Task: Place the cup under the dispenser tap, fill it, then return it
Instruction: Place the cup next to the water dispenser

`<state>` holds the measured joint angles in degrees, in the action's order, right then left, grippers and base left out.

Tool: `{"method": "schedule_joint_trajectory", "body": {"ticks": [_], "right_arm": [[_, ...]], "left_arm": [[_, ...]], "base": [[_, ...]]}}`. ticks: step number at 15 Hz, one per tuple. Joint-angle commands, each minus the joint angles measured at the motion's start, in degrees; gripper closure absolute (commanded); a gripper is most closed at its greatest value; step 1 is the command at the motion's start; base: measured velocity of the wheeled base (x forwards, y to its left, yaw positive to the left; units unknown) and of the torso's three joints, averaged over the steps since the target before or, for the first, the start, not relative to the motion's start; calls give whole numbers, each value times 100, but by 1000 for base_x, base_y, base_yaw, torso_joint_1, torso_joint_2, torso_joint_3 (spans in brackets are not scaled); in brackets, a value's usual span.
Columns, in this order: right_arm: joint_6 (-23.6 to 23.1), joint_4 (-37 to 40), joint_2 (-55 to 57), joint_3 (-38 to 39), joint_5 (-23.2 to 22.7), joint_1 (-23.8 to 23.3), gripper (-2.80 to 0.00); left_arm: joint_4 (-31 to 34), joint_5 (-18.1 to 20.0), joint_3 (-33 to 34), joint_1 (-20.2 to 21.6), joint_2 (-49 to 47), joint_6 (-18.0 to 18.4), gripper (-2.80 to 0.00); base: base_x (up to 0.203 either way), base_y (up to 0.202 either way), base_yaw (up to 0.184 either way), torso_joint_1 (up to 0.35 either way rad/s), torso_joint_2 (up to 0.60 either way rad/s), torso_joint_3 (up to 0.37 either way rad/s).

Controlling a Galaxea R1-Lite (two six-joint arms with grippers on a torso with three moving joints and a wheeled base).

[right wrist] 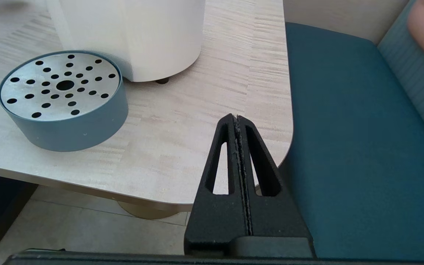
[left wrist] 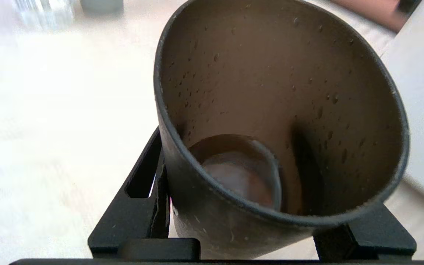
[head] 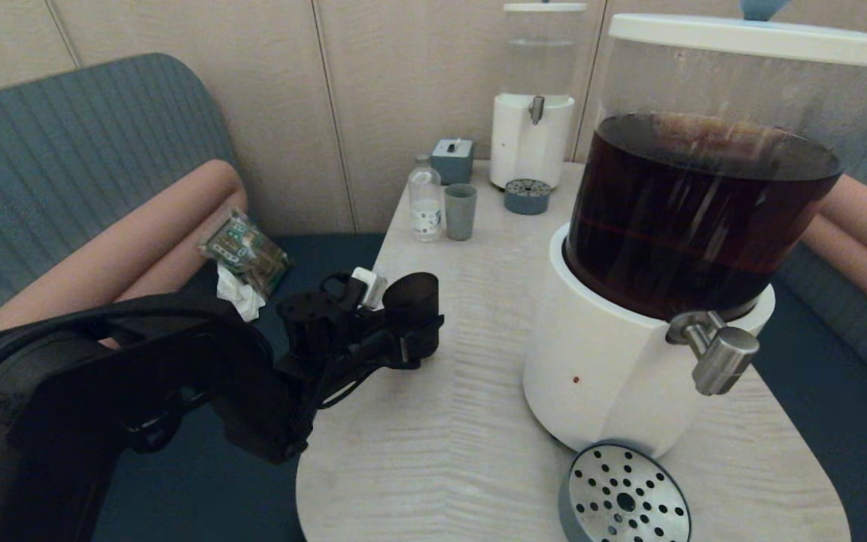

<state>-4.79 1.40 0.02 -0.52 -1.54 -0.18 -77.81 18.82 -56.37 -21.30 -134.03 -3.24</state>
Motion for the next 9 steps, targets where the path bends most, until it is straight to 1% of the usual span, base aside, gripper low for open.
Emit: {"method": "schedule_joint_trajectory", "body": {"ticks": [1, 9], "right_arm": [[-11, 1, -2, 0, -5, 1, 0], [-5, 1, -4, 0, -5, 1, 0]], "left_arm": [[-33, 7, -32, 20, -260, -6, 0], [-32, 7, -102, 12, -335, -19, 0]], "base": [[0, 0, 0, 0, 0, 0], [0, 0, 0, 0, 0, 0]]}}
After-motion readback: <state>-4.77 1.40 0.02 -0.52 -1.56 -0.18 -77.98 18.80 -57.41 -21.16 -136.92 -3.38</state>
